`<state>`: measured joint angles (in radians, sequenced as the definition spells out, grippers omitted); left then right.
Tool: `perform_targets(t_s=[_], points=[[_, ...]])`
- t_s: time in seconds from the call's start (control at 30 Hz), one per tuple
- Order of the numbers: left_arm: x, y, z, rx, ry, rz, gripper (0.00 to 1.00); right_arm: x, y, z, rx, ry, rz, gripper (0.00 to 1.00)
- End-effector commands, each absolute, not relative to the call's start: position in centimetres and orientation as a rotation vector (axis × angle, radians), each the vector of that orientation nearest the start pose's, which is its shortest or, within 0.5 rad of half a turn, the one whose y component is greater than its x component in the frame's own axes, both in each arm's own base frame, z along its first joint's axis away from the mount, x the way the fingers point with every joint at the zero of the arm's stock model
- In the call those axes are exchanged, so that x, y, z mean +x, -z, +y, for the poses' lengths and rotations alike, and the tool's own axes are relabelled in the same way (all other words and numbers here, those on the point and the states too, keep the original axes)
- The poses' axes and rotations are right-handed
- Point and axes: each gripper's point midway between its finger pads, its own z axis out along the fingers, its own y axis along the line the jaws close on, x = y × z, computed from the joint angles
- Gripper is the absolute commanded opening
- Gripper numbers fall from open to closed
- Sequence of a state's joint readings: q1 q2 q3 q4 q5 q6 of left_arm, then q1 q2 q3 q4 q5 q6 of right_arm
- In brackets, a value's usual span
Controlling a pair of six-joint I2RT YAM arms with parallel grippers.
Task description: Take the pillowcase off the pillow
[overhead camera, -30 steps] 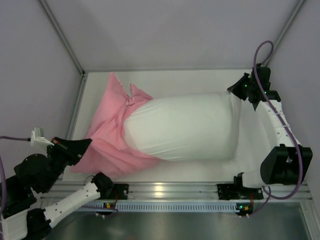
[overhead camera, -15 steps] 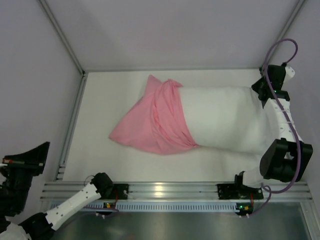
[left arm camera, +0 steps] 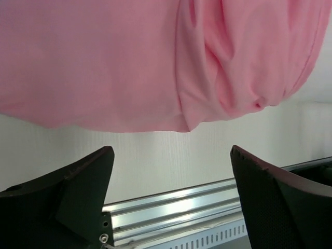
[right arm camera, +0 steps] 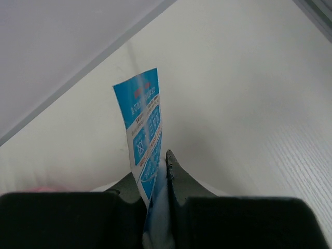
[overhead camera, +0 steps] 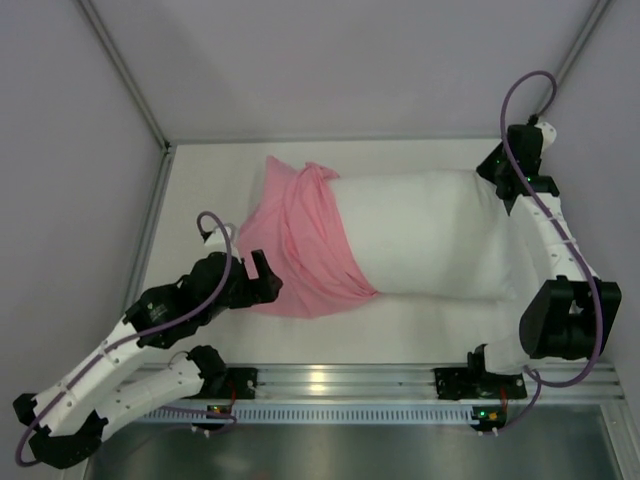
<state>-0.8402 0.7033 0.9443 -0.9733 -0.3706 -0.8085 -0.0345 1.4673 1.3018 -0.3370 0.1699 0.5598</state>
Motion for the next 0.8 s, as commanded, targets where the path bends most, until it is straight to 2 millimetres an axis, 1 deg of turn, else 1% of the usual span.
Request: perform_targets(t_s=[0.0, 0.03, 0.07, 0.13, 0.17, 0.23, 0.27, 0.3, 0.33, 0.37, 0.4, 0.43, 0.47, 0.5, 0.53, 0.6, 0.63, 0.67, 0.7, 0.77], points=[[17.4, -25.6, -16.8, -0.143, 0.767, 2.091, 0.99, 45.4, -26.2, -1.8, 0.661, -0.184, 1.886, 0.00], [17.9, -25.9, -17.3, -0.147, 0.781, 2.074, 0.99, 45.3, -26.3, -1.6, 0.657, -0.190, 1.885, 0.00], [18.4, -25.2, -17.9, -0.144, 0.757, 2.101, 0.99, 45.2, -26.2, -1.5, 0.656, -0.194, 1.887, 0.00], [19.4, -25.8, -19.0, -0.124, 0.761, 2.088, 0.99, 45.1, -26.4, -1.0, 0.644, -0.206, 1.886, 0.00], [20.1, -25.1, -19.8, -0.113, 0.736, 2.111, 0.99, 45.1, -26.1, -0.9, 0.641, -0.208, 1.892, 0.00], [21.1, -26.0, -20.8, -0.088, 0.734, 2.095, 0.99, 44.9, -26.3, -0.6, 0.634, -0.211, 1.889, 0.00], [22.1, -25.4, -21.8, -0.050, 0.705, 2.105, 0.99, 44.8, -26.1, -0.6, 0.634, -0.211, 1.891, 0.00], [22.8, -26.0, -22.5, -0.032, 0.698, 2.100, 0.99, 44.8, -25.9, -0.6, 0.634, -0.211, 1.894, 0.00], [23.9, -24.4, -23.2, 0.009, 0.628, 2.149, 0.99, 44.7, -26.1, -0.6, 0.633, -0.213, 1.888, 0.00], [24.5, -24.1, -23.5, 0.017, 0.598, 2.167, 0.99, 44.7, -26.1, -0.6, 0.630, -0.217, 1.886, 0.00], [25.2, -24.4, -23.7, 0.021, 0.571, 2.178, 0.99, 44.6, -26.2, -0.5, 0.627, -0.219, 1.886, 0.00], [25.6, -24.1, -23.9, 0.031, 0.548, 2.190, 0.99, 44.6, -26.1, -0.5, 0.623, -0.219, 1.888, 0.00], [26.3, -22.9, -24.3, 0.049, 0.509, 2.220, 0.99, 44.6, -26.2, -0.5, 0.616, -0.217, 1.888, 0.00], [26.7, -23.0, -24.6, 0.056, 0.502, 2.220, 0.99, 44.5, -26.2, -0.5, 0.615, -0.214, 1.888, 0.00], [27.2, -21.8, -24.8, 0.068, 0.466, 2.247, 0.99, 44.5, -26.3, -0.5, 0.613, -0.212, 1.886, 0.00], [27.7, -20.7, -24.8, 0.076, 0.433, 2.275, 0.99, 44.4, -26.5, -0.6, 0.608, -0.209, 1.881, 0.00], [27.7, -19.7, -25.1, 0.085, 0.426, 2.302, 0.99, 44.4, -26.7, -0.6, 0.605, -0.208, 1.878, 0.00], [27.5, -19.3, -25.3, 0.097, 0.429, 2.318, 0.95, 44.4, -26.9, -0.6, 0.604, -0.207, 1.874, 0.00], [27.3, -18.7, -25.4, 0.103, 0.440, 2.334, 0.86, 44.5, -26.9, -0.6, 0.604, -0.205, 1.873, 0.00], [26.7, -18.9, -25.8, 0.107, 0.493, 2.337, 0.55, 44.6, -26.9, -0.7, 0.608, -0.201, 1.872, 0.00]])
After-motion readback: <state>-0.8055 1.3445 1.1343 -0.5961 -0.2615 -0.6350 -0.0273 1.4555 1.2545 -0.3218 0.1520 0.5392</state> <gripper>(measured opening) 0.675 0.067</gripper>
